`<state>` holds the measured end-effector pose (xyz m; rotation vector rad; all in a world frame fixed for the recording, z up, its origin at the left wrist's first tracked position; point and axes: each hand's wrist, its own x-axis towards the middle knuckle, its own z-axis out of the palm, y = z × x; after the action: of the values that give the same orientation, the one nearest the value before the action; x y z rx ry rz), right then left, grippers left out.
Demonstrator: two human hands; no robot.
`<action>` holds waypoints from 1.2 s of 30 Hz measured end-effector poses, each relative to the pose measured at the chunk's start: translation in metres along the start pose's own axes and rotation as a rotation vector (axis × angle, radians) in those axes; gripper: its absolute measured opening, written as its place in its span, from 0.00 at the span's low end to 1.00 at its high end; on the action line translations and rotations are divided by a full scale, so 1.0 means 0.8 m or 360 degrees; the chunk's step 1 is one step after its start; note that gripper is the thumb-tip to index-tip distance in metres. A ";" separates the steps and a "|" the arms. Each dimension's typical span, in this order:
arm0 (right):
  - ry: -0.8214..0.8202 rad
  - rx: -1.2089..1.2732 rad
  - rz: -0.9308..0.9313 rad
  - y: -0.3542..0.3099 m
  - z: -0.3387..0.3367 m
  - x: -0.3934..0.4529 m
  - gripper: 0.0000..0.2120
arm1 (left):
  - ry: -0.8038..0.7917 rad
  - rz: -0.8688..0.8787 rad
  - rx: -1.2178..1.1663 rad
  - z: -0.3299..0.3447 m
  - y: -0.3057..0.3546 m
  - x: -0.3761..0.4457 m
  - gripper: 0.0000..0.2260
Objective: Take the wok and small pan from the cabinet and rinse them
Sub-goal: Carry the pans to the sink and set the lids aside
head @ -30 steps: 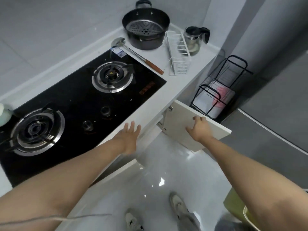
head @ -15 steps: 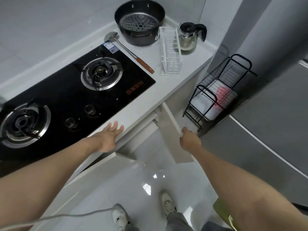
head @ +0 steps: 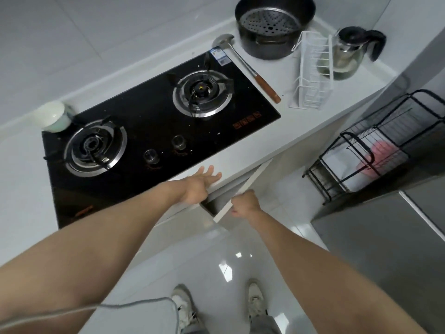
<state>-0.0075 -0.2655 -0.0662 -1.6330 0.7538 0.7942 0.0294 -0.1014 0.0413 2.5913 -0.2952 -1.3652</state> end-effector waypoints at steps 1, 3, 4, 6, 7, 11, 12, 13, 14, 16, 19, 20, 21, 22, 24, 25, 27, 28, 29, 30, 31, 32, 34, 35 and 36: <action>-0.0125 0.0110 -0.0004 0.000 0.000 0.000 0.14 | 0.0005 0.0002 -0.0050 0.000 -0.002 0.000 0.40; -0.0347 0.0200 -0.0051 -0.001 0.000 -0.015 0.16 | 0.0037 0.0001 -0.0091 0.002 0.000 -0.001 0.40; -0.0424 0.0233 -0.0072 0.001 0.000 -0.024 0.20 | 0.0062 -0.0003 -0.0072 0.004 0.001 -0.003 0.40; -0.0485 0.0183 -0.0120 0.004 -0.002 -0.051 0.24 | 0.0126 -0.0016 -0.0037 0.011 0.004 -0.010 0.40; -0.0520 0.0210 -0.0078 0.006 -0.006 -0.065 0.23 | 0.0158 -0.0020 -0.0039 0.012 0.007 -0.013 0.39; -0.0454 -0.0135 -0.0223 -0.007 -0.033 -0.123 0.05 | 0.0326 -0.0073 -0.0275 0.017 0.013 -0.046 0.26; -0.0378 -0.0331 -0.0326 -0.015 -0.038 -0.136 0.06 | 0.0316 -0.0073 -0.0285 0.019 0.013 -0.063 0.22; -0.0333 -0.0516 -0.0413 -0.027 -0.035 -0.152 0.07 | 0.0307 -0.0084 -0.0276 0.024 0.006 -0.090 0.20; -0.0317 -0.0632 -0.0460 -0.039 -0.029 -0.165 0.08 | 0.0299 -0.0084 -0.0288 0.029 -0.002 -0.117 0.18; -0.0354 -0.0798 -0.0547 -0.067 0.005 -0.194 0.10 | 0.0389 -0.0152 -0.0420 0.040 -0.030 -0.187 0.17; -0.0506 -0.1065 -0.0745 -0.108 0.095 -0.249 0.13 | 0.0575 -0.0329 -0.0683 0.060 -0.092 -0.300 0.17; -0.0580 -0.1154 -0.0819 -0.117 0.132 -0.273 0.13 | 0.0615 -0.0401 -0.0759 0.070 -0.115 -0.339 0.16; -0.0659 -0.1221 -0.0876 -0.123 0.168 -0.298 0.13 | 0.0641 -0.0465 -0.0841 0.082 -0.138 -0.375 0.16; -0.0745 -0.1257 -0.0929 -0.125 0.209 -0.324 0.13 | 0.0670 -0.0542 -0.0892 0.097 -0.165 -0.414 0.15; -0.0871 -0.1325 -0.1003 -0.127 0.274 -0.368 0.12 | 0.0768 -0.0696 -0.0933 0.121 -0.210 -0.470 0.16; -0.0934 -0.1384 -0.1035 -0.123 0.309 -0.392 0.11 | 0.0832 -0.0765 -0.0974 0.139 -0.233 -0.500 0.16; -0.1068 -0.1484 -0.1091 -0.105 0.386 -0.441 0.11 | 0.0959 -0.0879 -0.1099 0.184 -0.280 -0.563 0.17; -0.1114 -0.1510 -0.1113 -0.097 0.420 -0.460 0.11 | 0.1014 -0.0930 -0.1126 0.204 -0.301 -0.588 0.16; -0.1151 -0.1531 -0.1124 -0.088 0.454 -0.477 0.11 | 0.1071 -0.0982 -0.1155 0.225 -0.322 -0.612 0.16; -0.1182 -0.1538 -0.1137 -0.077 0.491 -0.493 0.11 | 0.1120 -0.1040 -0.1178 0.248 -0.346 -0.635 0.16; -0.1212 -0.1541 -0.1130 -0.061 0.528 -0.509 0.11 | 0.1176 -0.1116 -0.1221 0.274 -0.372 -0.659 0.16; -0.1238 -0.1544 -0.1124 -0.045 0.564 -0.522 0.11 | 0.1222 -0.1176 -0.1285 0.298 -0.397 -0.680 0.16; -0.1262 -0.1575 -0.1086 -0.016 0.618 -0.544 0.11 | 0.1346 -0.1167 -0.1611 0.336 -0.437 -0.708 0.11; -0.1261 -0.1589 -0.1056 0.000 0.643 -0.554 0.11 | 0.1396 -0.1168 -0.1845 0.354 -0.457 -0.721 0.09; -0.1251 -0.1584 -0.1025 0.017 0.665 -0.560 0.10 | 0.1410 -0.1205 -0.2030 0.369 -0.476 -0.731 0.08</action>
<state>-0.3329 0.2842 0.2086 -1.9722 -0.8314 1.2775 -0.5076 0.3963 0.2380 1.8044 1.3024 -0.1174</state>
